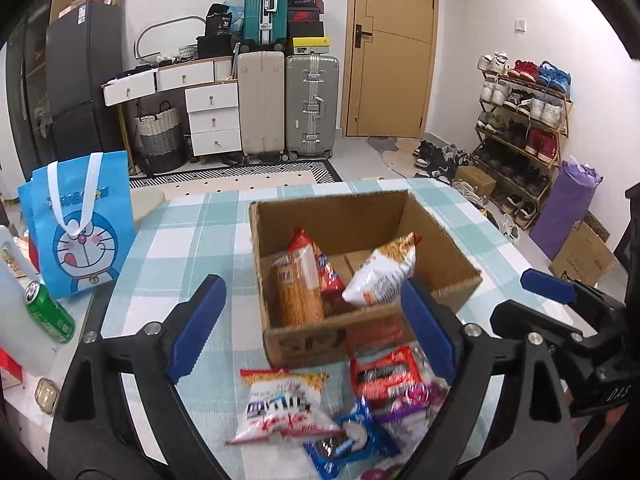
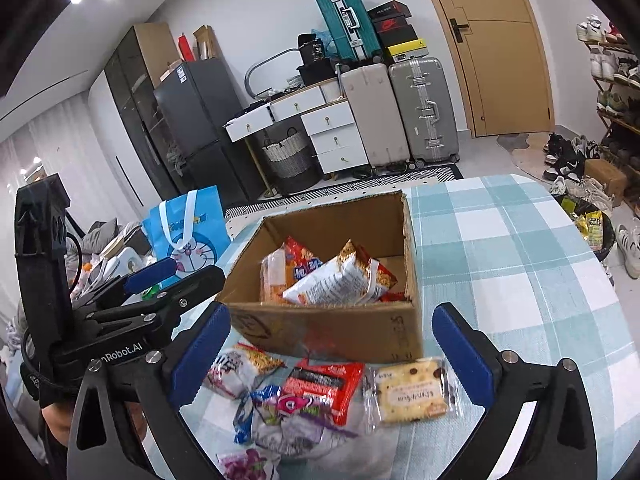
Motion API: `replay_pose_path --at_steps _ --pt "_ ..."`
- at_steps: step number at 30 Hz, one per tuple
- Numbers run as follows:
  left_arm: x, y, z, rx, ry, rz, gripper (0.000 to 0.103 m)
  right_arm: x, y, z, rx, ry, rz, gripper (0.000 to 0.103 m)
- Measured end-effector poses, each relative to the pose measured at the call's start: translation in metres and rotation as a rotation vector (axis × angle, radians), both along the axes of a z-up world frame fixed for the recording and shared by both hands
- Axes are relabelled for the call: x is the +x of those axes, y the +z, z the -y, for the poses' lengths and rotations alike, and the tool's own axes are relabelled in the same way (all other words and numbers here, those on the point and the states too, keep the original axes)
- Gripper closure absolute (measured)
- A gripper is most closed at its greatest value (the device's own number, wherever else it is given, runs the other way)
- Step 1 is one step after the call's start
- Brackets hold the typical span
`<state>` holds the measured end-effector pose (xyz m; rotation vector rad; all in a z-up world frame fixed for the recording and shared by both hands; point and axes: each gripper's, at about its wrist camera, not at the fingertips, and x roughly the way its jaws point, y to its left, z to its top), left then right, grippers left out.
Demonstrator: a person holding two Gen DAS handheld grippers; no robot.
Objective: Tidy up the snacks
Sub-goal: 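Open both grippers to drop the bread and noodle-snack bags into the box, then move both tools back toward the snacks beside the box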
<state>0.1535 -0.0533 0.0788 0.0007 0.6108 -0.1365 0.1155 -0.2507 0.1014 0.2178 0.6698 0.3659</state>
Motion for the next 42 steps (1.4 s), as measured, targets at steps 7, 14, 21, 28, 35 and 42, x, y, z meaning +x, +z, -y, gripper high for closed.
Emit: replay_pose_path --at_steps 7,14,21,28,35,42 --pt "-0.039 -0.011 -0.008 0.027 0.003 -0.009 0.014 -0.024 -0.012 0.0 -0.043 0.022 -0.015 0.001" --pt "-0.071 -0.019 -0.028 -0.013 0.009 -0.005 0.001 -0.036 -0.019 0.003 -0.062 0.03 -0.026 0.001" --pt "-0.084 -0.034 -0.042 -0.019 0.018 -0.036 0.001 -0.045 -0.026 0.004 -0.086 0.045 -0.029 0.001" --pt "-0.088 -0.053 -0.043 -0.027 0.013 -0.086 0.001 -0.049 -0.044 -0.002 -0.126 0.074 -0.059 0.001" --pt "-0.094 -0.062 -0.039 -0.022 -0.009 -0.111 0.001 -0.052 -0.053 -0.015 -0.158 0.122 -0.086 0.001" --pt "-0.093 -0.065 -0.033 -0.001 -0.035 -0.128 0.001 -0.052 -0.057 -0.017 -0.156 0.141 -0.119 0.001"
